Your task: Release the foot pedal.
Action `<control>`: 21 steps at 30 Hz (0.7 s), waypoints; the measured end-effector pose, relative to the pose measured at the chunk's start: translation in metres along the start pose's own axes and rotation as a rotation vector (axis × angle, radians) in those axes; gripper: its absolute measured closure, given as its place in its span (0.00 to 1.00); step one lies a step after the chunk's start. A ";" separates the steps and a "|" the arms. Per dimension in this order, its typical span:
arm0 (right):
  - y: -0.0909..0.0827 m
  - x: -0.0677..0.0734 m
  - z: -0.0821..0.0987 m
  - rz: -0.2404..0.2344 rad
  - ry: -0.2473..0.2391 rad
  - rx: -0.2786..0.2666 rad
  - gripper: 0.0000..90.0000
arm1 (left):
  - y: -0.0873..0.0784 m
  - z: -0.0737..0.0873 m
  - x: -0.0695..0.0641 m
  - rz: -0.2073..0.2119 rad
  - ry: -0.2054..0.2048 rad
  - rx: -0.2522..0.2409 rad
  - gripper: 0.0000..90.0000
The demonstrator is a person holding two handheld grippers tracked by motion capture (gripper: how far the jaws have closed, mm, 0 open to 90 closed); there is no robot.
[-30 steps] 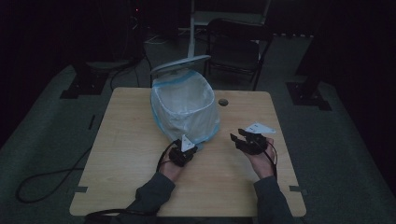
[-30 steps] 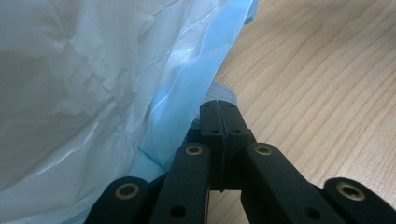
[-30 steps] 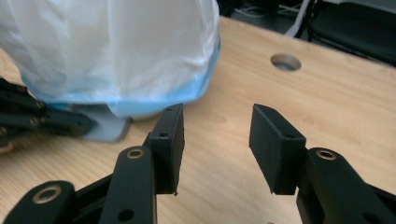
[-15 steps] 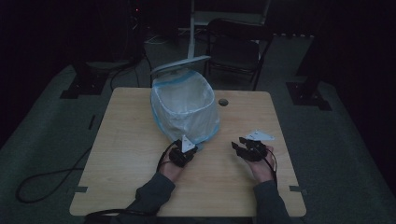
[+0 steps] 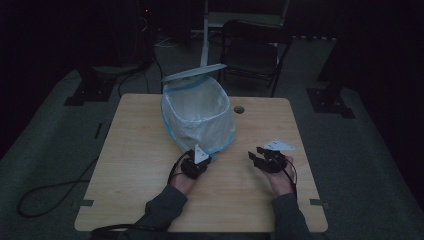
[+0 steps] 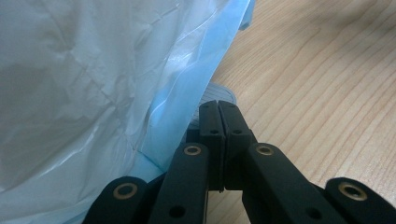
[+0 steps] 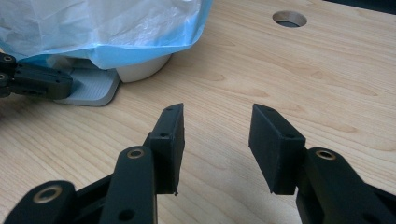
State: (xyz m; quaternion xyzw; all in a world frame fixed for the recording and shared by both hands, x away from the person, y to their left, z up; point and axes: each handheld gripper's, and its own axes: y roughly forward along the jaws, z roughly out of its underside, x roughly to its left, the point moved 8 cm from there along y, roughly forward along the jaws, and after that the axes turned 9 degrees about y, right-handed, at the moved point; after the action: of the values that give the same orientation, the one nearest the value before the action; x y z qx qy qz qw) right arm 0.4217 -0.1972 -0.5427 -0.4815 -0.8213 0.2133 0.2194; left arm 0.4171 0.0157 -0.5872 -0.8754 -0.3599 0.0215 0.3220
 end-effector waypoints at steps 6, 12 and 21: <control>-0.001 -0.001 0.000 0.001 0.000 -0.004 0.61 | -0.001 -0.001 0.000 -0.002 -0.001 -0.004 1.00; -0.002 -0.001 -0.001 0.002 0.002 -0.006 0.61 | -0.001 -0.001 0.000 -0.001 -0.003 -0.005 1.00; -0.002 -0.002 -0.001 0.004 0.002 -0.007 0.61 | -0.005 -0.001 -0.001 0.005 -0.004 -0.011 1.00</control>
State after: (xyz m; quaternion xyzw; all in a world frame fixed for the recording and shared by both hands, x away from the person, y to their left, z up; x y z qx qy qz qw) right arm 0.4216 -0.2004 -0.5410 -0.4838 -0.8210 0.2105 0.2181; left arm 0.4131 0.0170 -0.5833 -0.8779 -0.3586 0.0220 0.3165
